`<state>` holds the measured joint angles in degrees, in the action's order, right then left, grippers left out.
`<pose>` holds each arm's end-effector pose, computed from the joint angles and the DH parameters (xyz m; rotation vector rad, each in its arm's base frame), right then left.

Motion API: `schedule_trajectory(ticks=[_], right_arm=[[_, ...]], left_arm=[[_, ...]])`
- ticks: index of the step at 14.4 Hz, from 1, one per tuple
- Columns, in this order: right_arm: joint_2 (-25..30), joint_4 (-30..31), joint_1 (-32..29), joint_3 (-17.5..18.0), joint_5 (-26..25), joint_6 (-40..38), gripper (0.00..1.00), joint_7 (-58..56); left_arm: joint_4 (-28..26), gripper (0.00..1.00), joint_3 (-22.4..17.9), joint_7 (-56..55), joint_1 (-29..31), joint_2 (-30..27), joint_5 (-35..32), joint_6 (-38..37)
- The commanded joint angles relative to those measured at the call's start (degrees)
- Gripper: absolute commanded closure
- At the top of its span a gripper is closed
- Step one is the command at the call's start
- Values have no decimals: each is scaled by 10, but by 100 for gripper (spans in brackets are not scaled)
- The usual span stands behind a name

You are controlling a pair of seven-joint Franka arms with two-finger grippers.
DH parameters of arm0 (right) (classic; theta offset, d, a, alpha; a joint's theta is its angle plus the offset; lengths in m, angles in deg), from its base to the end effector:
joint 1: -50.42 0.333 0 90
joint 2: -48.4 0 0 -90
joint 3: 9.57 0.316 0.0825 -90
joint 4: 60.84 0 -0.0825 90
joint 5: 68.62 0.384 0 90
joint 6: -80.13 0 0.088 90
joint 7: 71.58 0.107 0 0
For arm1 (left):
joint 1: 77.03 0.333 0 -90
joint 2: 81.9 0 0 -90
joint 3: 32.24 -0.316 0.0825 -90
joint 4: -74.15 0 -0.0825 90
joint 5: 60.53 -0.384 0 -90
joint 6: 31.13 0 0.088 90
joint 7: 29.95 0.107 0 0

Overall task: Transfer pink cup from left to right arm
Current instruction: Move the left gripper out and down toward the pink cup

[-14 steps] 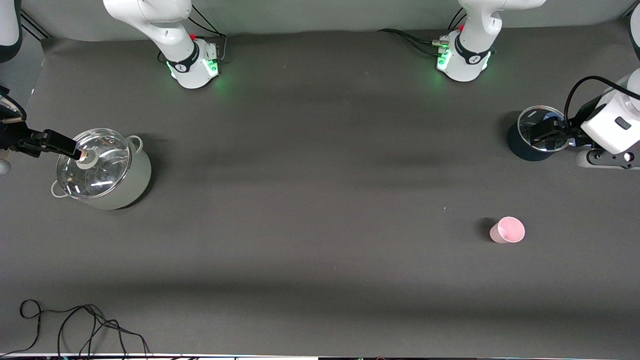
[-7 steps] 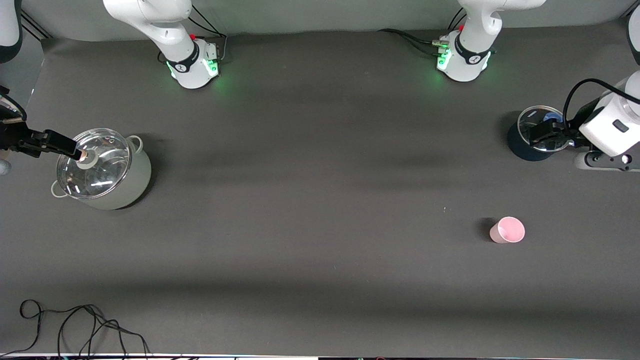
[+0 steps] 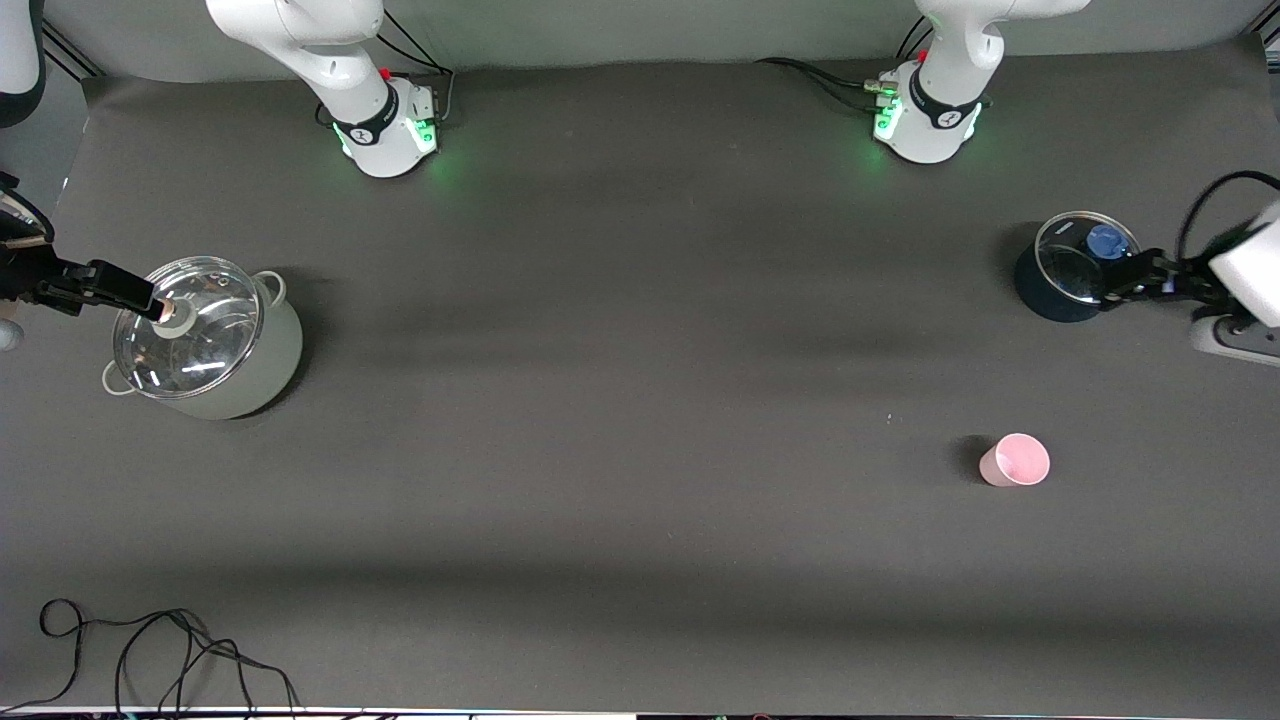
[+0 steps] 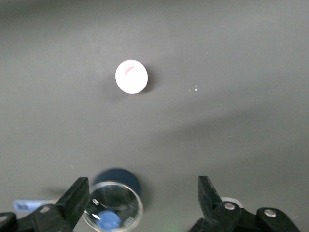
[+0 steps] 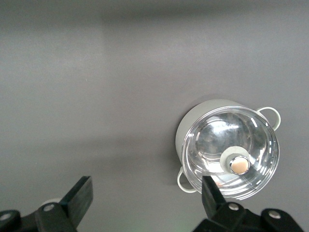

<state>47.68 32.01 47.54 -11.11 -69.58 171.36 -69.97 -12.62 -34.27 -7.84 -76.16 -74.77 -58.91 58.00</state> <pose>0.5566 -0.0447 0.5959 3.1206 -0.1633 -0.0644 0.5881 0.0255 0.5786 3.0548 -0.5159 -0.1178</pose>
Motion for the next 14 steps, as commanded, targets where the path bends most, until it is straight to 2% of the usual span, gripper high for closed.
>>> schedule_trajectory(ticks=[1,5,9,14], right_arm=[[-9,-18,2,-1,10,-10,0,7],[-9,-18,3,-1,9,-10,0,9],[-9,-18,2,-1,9,-10,0,7],[-9,-17,3,-1,10,-10,0,9]], left_arm=[[21,0,0,166,40,27,36,22],[22,0,0,386,108,71,122,45],[22,0,0,449,142,121,159,48],[20,0,1,598,194,155,203,65]])
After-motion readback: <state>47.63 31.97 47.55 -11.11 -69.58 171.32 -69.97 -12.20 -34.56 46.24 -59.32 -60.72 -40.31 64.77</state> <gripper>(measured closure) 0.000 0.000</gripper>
